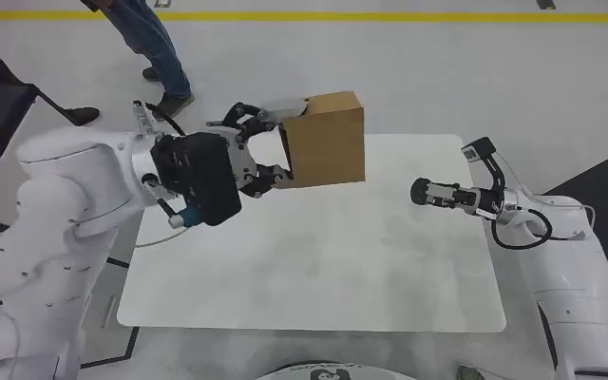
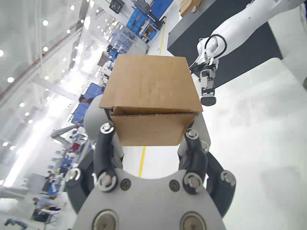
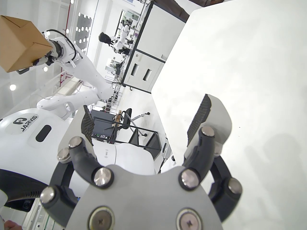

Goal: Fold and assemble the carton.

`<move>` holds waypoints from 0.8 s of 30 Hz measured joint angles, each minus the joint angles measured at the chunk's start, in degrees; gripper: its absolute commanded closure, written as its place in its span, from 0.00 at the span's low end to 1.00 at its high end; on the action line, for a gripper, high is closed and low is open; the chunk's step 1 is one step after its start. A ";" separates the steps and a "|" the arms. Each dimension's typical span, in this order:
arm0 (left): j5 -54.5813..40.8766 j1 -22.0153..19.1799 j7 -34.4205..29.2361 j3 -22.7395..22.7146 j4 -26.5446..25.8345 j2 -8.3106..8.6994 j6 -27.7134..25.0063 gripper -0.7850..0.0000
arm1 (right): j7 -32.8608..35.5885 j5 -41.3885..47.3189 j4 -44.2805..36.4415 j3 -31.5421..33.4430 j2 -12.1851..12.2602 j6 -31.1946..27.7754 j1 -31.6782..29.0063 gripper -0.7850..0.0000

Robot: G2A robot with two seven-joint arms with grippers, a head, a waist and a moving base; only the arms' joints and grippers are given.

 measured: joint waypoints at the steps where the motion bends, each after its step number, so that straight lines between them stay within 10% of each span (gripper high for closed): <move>1: -4.00 -0.29 -2.27 0.62 0.30 -0.02 0.20 1.00 | 0.00 0.00 0.00 0.00 0.00 0.00 0.00 0.00; 14: -22.24 2.13 -4.25 3.00 3.10 -0.38 10.09 1.00 | 0.00 0.00 0.00 0.00 0.00 0.00 0.00 0.00; 24: -55.13 2.42 -22.38 3.07 4.09 0.13 23.24 1.00 | 0.00 0.00 0.00 0.00 0.00 0.00 0.00 0.00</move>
